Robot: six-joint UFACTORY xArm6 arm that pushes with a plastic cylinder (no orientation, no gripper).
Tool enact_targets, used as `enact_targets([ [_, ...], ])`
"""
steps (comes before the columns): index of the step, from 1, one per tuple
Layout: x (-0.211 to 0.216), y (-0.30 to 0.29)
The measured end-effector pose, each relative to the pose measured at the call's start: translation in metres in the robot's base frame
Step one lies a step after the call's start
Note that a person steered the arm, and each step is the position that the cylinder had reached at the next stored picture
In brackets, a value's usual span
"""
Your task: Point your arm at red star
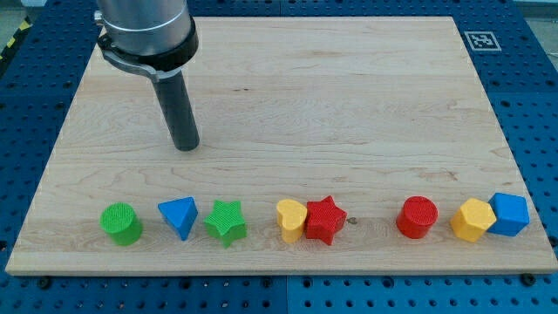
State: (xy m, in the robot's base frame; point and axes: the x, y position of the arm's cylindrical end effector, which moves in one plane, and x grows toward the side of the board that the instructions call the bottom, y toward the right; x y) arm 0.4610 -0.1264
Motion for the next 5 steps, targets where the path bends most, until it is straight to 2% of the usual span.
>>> enact_targets([
  [2,0.007,0.004],
  [4,0.014,0.035],
  [5,0.013,-0.006],
])
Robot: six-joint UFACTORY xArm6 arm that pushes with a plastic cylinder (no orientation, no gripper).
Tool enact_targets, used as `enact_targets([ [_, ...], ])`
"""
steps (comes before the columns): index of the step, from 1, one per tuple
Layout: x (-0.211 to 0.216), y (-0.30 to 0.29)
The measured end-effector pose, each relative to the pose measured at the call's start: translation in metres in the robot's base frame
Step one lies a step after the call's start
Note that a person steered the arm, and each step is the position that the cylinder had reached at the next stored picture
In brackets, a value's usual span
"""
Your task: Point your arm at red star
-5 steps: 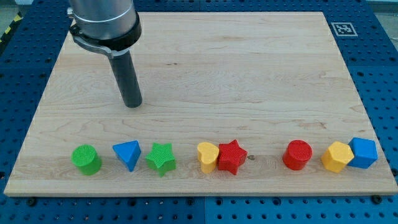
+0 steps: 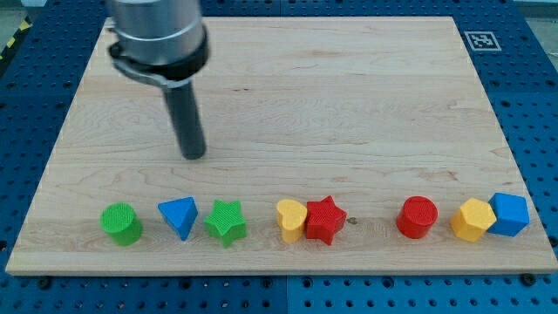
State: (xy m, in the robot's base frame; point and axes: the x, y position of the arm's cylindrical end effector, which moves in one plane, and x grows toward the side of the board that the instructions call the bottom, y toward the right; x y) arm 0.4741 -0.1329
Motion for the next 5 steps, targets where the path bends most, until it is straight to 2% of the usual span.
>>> enact_targets([
  [2,0.002,-0.076],
  [3,0.026,-0.112],
  [5,0.143,-0.1],
])
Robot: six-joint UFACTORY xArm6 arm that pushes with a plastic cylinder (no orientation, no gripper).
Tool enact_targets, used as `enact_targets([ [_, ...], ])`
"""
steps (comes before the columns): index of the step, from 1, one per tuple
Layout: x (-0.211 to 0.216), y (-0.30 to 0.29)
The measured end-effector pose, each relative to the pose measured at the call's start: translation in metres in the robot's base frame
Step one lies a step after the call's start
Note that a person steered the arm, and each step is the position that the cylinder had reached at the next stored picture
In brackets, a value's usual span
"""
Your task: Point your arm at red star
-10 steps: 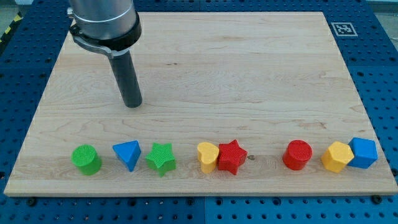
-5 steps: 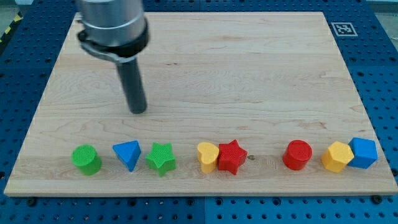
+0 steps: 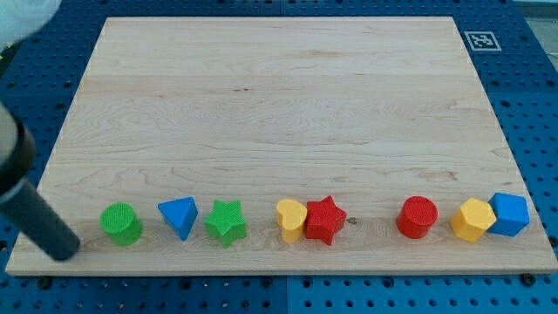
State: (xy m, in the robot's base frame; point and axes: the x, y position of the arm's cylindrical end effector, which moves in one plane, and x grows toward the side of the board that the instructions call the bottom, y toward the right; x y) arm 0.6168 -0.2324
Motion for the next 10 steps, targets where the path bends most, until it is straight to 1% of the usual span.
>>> enact_targets([
  [2,0.001,0.01],
  [3,0.002,0.055],
  [4,0.002,0.132],
  [5,0.002,0.177],
  [6,0.002,0.199],
  [8,0.001,0.28],
  [10,0.001,0.29],
])
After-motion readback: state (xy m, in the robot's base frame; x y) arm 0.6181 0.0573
